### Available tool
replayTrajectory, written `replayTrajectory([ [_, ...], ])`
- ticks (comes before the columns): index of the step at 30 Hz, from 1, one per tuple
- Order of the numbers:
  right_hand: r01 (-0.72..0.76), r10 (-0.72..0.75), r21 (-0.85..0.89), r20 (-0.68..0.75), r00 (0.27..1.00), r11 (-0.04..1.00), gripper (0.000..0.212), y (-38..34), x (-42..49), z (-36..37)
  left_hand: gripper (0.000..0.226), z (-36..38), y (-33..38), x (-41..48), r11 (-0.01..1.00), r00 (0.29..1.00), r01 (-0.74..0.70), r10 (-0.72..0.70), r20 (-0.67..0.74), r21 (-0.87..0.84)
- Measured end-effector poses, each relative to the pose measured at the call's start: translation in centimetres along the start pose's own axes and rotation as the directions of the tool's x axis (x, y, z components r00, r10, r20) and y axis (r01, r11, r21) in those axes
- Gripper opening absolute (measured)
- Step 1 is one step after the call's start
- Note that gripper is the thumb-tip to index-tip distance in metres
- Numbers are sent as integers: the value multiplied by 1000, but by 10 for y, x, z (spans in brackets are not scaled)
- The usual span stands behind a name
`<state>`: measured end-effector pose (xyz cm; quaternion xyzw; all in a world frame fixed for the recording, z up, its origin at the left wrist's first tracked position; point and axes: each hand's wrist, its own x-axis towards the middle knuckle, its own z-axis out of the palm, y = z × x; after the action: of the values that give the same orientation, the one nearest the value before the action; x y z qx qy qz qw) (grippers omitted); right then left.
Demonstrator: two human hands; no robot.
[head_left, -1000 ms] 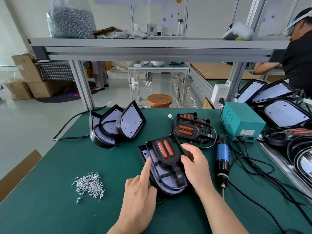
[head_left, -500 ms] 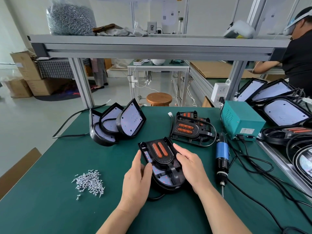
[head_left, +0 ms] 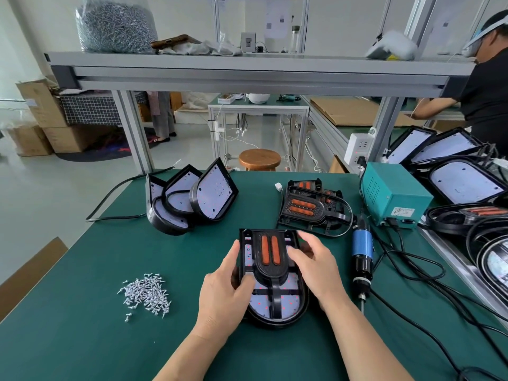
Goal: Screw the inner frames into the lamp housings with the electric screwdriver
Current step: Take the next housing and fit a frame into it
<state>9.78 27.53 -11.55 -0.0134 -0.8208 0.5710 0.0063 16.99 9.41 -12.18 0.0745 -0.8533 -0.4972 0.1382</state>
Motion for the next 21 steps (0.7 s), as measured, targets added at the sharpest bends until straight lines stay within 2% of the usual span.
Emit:
replayTrajectory([
  [4, -31, 32, -13, 56, 998, 999, 59, 1, 2, -2, 52, 0, 5, -3, 997, 998, -50, 52, -33, 59],
  [9, -19, 20, -35, 15, 1000, 999, 56, 4, 3, -1, 49, 0, 7, -2, 994, 999, -8, 12, -39, 108],
  [11, -20, 20, -23, 20, 1000, 1000, 57, 3, 3, -2, 53, 2, 7, -3, 990, 1000, -17, 17, 5, 143],
  [14, -14, 15, -28, 27, 1000, 1000, 58, 2, 3, -2, 71, 4, 4, 0, 981, 1000, -3, -1, 19, 195],
  [16, -4, 4, -32, 9, 1000, 999, 57, 5, 3, -2, 67, 5, 1, 1, 972, 1000, 25, -28, 13, 233],
  [19, -4, 4, -46, -5, 1000, 999, 57, 5, 4, 0, 54, 7, 0, 2, 981, 998, 58, -62, 15, 184],
  [21, 1, -1, -57, 5, 1000, 998, 58, 3, 3, 1, 54, 4, 4, 0, 996, 997, 57, -53, -54, 66],
])
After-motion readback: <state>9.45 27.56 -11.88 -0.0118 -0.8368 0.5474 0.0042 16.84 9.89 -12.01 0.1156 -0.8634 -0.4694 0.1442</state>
